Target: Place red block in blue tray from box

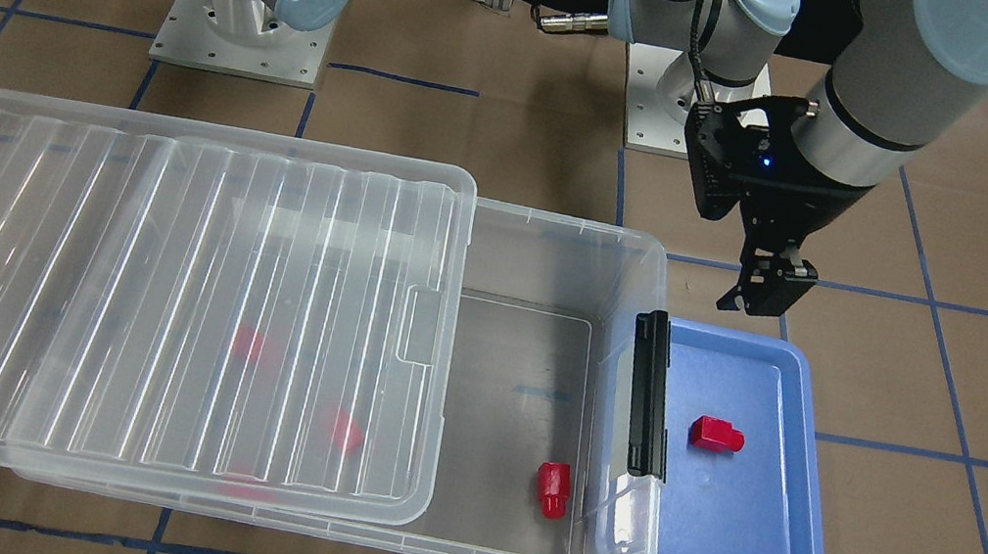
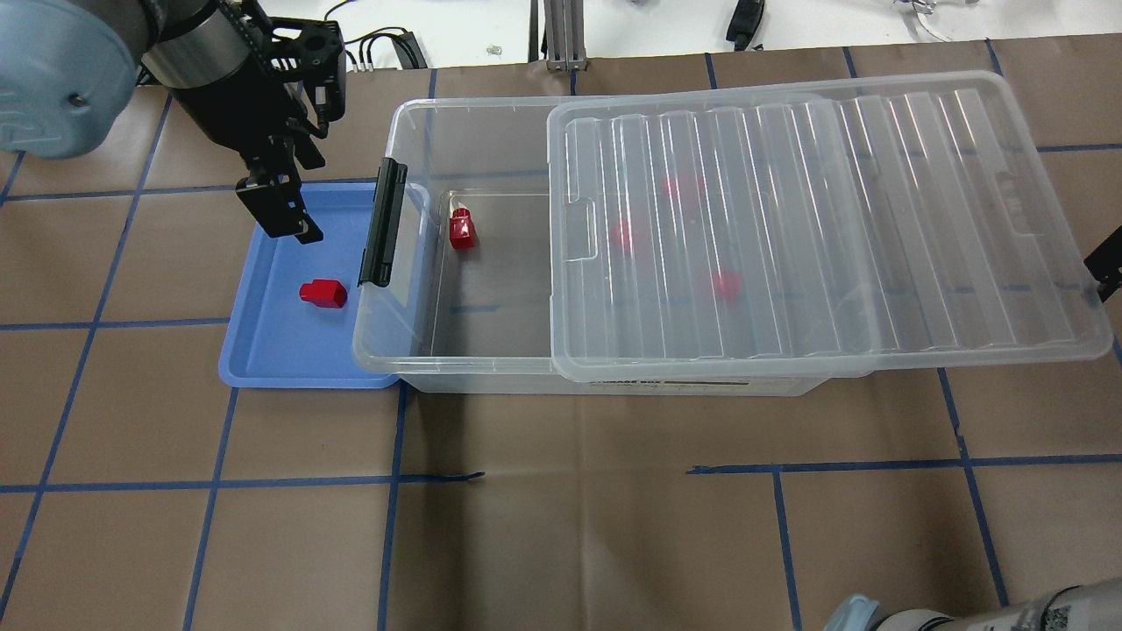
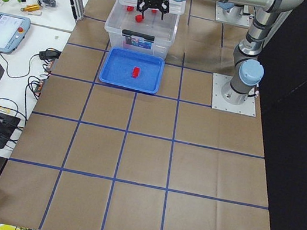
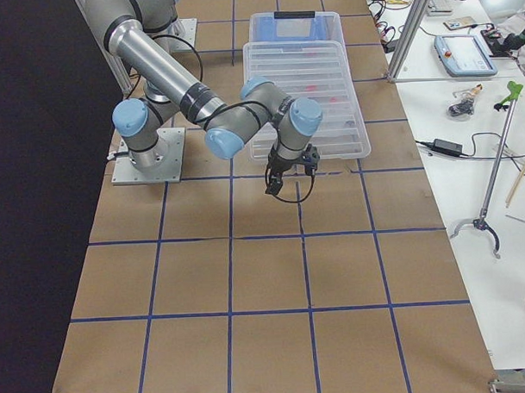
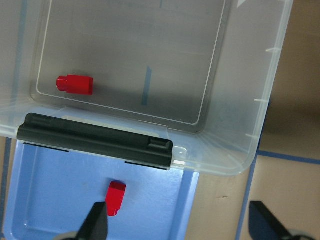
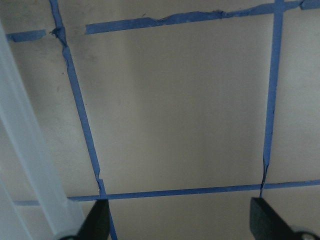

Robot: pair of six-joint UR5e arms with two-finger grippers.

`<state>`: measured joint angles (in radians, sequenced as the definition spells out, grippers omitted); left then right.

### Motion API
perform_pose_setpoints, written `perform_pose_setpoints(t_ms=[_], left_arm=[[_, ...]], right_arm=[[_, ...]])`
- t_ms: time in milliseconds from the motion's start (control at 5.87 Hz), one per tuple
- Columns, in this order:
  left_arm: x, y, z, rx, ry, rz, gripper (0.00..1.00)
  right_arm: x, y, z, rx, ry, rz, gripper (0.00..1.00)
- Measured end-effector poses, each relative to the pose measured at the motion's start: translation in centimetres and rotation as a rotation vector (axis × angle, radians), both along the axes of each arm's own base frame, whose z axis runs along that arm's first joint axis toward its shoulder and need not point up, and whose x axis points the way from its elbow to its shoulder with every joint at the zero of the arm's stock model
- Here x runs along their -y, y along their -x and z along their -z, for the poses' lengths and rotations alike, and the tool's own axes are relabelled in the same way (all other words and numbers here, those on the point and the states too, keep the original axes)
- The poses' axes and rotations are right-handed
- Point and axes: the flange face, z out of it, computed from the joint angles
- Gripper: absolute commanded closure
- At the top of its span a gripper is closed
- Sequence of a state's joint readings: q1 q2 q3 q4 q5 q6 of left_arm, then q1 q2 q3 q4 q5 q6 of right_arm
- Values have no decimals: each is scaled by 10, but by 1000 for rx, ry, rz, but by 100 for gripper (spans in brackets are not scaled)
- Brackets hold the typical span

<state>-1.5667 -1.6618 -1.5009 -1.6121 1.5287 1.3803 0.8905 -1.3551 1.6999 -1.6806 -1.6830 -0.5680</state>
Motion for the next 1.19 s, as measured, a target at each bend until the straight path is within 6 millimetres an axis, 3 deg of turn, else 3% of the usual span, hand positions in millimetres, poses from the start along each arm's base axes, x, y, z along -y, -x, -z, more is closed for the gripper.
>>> perform_pose_setpoints(t_ms=[341,852,1193], left_arm=[[-11,6,-13,30,23,-299,2],[-12,6,-30,33,72,-1041,1],[-20,7,-37,35,53,-1314,1]], right_arm=[[-3,-6,5,20,-5,13,0],[-2,-25,13,71,12,72,0],[5,-50,5,56,21,70,0]])
